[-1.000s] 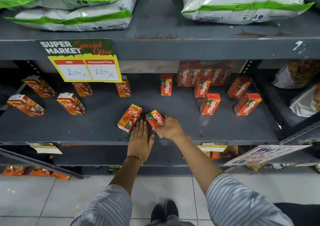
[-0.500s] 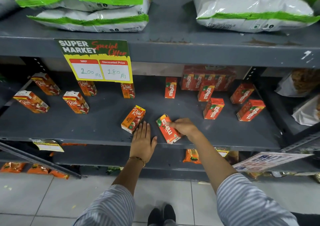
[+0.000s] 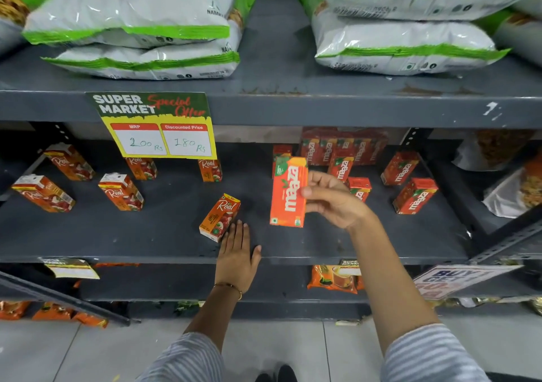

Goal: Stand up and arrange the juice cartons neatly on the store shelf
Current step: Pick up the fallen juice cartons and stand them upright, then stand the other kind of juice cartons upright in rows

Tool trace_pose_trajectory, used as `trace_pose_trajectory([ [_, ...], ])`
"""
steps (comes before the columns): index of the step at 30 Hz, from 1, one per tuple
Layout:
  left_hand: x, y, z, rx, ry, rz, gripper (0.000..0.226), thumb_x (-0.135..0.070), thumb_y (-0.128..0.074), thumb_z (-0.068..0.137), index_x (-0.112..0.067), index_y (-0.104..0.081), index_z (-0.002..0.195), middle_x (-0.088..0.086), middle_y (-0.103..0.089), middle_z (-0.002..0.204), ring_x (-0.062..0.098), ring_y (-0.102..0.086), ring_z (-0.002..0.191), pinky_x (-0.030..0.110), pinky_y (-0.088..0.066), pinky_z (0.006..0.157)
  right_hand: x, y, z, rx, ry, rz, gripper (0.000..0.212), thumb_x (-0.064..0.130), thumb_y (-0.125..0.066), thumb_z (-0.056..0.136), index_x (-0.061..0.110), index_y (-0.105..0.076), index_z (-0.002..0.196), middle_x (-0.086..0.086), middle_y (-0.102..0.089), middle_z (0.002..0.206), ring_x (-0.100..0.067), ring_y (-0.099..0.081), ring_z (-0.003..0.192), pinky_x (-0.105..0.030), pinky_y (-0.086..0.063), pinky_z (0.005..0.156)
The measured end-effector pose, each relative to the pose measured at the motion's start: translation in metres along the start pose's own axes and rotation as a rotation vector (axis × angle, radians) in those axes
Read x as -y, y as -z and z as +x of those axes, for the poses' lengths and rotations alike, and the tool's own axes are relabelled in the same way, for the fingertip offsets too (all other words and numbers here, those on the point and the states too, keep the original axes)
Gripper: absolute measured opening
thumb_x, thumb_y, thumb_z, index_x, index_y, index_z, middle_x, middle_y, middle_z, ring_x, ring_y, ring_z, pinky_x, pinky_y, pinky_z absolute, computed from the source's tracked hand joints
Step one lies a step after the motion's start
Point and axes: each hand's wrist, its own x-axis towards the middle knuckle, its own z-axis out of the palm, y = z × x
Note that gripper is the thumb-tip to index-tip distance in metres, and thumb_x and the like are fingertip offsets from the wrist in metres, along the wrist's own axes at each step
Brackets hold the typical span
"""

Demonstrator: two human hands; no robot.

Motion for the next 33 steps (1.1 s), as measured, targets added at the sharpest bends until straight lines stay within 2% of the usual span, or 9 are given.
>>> trace_pose_trajectory([
  [3,-0.001,0.003,0.0,0.015,0.002,-0.013,0.084,-0.055,0.005,0.089,0.002,-0.037,0.134,0.023,-0.044,0.14,0.037,-0.04,0.131,0.05,-0.03,0.108,0.031,-0.012,-0.01,0.12,0.077,-0.046,0.072,0.038,-0.088,0.05,0.0,-0.051,0.098,0.003,-0.077,0.082,-0.011,-0.073,0.078,-0.024,-0.06,0.063],
  [7,-0.001,0.001,0.0,0.025,0.02,-0.027,0.061,-0.042,-0.029,0.094,0.002,-0.034,0.135,0.023,-0.042,0.142,0.037,-0.039,0.132,0.049,-0.03,0.109,0.046,-0.019,-0.017,0.178,0.097,-0.118,0.081,0.041,-0.089,0.047,-0.001,-0.048,0.103,0.004,-0.076,0.084,-0.011,-0.072,0.08,-0.026,-0.06,0.067],
  [12,0.001,-0.001,0.001,0.039,0.008,-0.023,0.059,-0.034,-0.044,0.093,-0.001,-0.026,0.14,0.019,-0.032,0.148,0.032,-0.028,0.139,0.041,-0.018,0.115,0.03,-0.013,-0.01,0.097,0.054,-0.109,0.039,0.006,-0.075,0.067,-0.001,-0.054,0.098,0.004,-0.077,0.084,-0.01,-0.072,0.079,-0.024,-0.06,0.066],
  [16,0.002,-0.003,0.001,0.05,0.002,-0.014,0.06,-0.035,-0.04,0.095,-0.002,-0.022,0.141,0.019,-0.027,0.151,0.031,-0.022,0.141,0.039,-0.01,0.115,-0.005,0.002,0.003,-0.103,0.046,-0.17,0.032,0.003,-0.07,0.074,0.011,-0.065,0.104,0.003,-0.075,0.095,-0.008,-0.07,0.089,-0.019,-0.055,0.074],
  [22,0.005,-0.004,0.001,0.085,0.003,-0.005,0.062,-0.038,-0.034,0.096,-0.005,-0.01,0.143,0.016,-0.013,0.155,0.029,-0.009,0.144,0.036,0.004,0.114,-0.067,0.017,0.033,-0.53,0.079,-0.231,0.045,-0.017,-0.06,0.077,-0.009,-0.052,0.12,-0.028,-0.056,0.126,-0.022,-0.056,0.106,-0.023,-0.05,0.088],
  [25,0.009,-0.005,-0.007,0.108,-0.009,0.025,0.062,-0.042,-0.028,0.096,-0.008,-0.006,0.144,0.013,-0.009,0.156,0.028,-0.003,0.144,0.035,0.008,0.113,-0.084,0.024,0.04,-0.568,0.069,-0.227,0.044,-0.014,-0.058,0.081,-0.008,-0.05,0.123,-0.024,-0.057,0.124,-0.02,-0.058,0.099,-0.012,-0.053,0.077],
  [28,0.013,-0.001,-0.02,0.081,-0.064,0.066,0.062,-0.046,-0.019,0.095,-0.006,-0.02,0.142,0.016,-0.025,0.152,0.033,-0.02,0.14,0.033,0.002,0.116,-0.095,0.029,0.046,-0.618,0.062,-0.217,0.046,-0.013,-0.059,0.081,-0.005,-0.049,0.126,-0.015,-0.059,0.118,-0.022,-0.057,0.104,-0.007,-0.053,0.07],
  [31,0.022,0.006,-0.032,0.098,-0.118,0.104,0.066,-0.046,-0.004,0.094,-0.007,-0.04,0.134,0.012,-0.045,0.142,0.027,-0.042,0.131,0.037,-0.03,0.108,-0.101,0.021,0.053,-0.802,-0.007,-0.129,0.05,-0.019,-0.06,0.076,-0.01,-0.049,0.123,-0.017,-0.063,0.11,-0.025,-0.058,0.096,-0.022,-0.056,0.079],
  [33,0.034,0.014,-0.037,0.127,-0.173,0.082,0.065,-0.046,-0.004,0.094,-0.01,-0.04,0.135,0.009,-0.043,0.143,0.023,-0.039,0.133,0.036,-0.022,0.113,-0.109,0.007,0.055,-1.041,-0.094,-0.176,0.041,-0.015,-0.063,0.074,-0.009,-0.057,0.114,-0.024,-0.063,0.113,-0.031,-0.059,0.101,-0.043,-0.05,0.095],
])
